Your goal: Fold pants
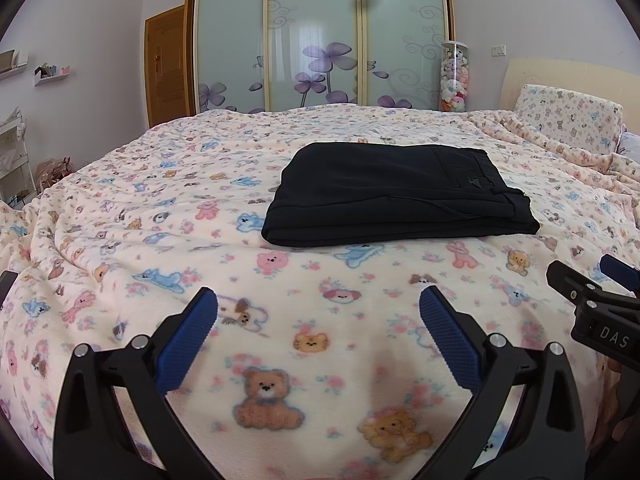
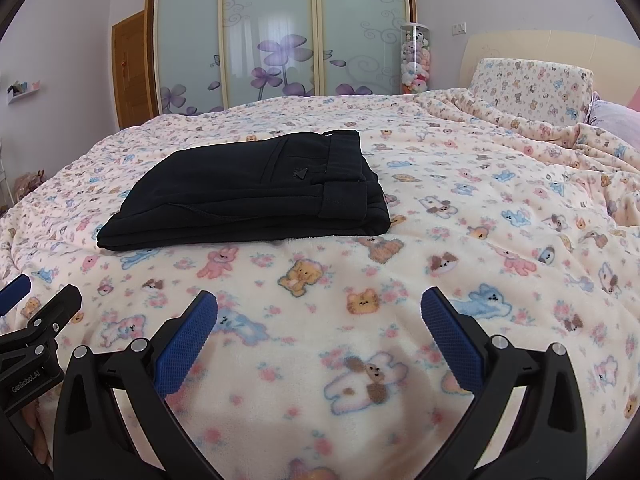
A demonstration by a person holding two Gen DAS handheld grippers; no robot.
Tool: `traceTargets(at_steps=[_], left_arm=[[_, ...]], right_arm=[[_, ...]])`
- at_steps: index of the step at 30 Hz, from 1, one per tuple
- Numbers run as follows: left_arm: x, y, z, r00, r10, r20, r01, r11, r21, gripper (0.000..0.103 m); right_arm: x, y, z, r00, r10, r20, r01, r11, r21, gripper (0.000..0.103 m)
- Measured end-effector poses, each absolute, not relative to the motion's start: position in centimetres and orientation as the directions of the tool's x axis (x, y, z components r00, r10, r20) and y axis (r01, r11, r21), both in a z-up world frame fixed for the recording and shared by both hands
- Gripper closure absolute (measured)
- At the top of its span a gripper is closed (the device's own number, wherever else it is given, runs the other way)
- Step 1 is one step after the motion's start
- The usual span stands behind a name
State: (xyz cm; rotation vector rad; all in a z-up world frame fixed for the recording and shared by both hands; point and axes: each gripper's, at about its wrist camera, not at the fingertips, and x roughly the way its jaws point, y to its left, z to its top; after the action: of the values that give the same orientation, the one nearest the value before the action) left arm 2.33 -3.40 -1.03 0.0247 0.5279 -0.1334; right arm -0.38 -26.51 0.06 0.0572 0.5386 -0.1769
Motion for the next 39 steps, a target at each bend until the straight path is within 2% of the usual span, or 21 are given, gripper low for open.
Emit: traceTargets(at_steps=[39], left_arm=[[2.44, -3.10, -0.96, 0.859, -0.111, -0.499, 0.127, 0.992, -0.002, 0.002]], right_arm=[[-0.20, -26.78, -0.18, 0.840, -0.147, -0.522, 0.176, 0.984, 0.006, 0.001]])
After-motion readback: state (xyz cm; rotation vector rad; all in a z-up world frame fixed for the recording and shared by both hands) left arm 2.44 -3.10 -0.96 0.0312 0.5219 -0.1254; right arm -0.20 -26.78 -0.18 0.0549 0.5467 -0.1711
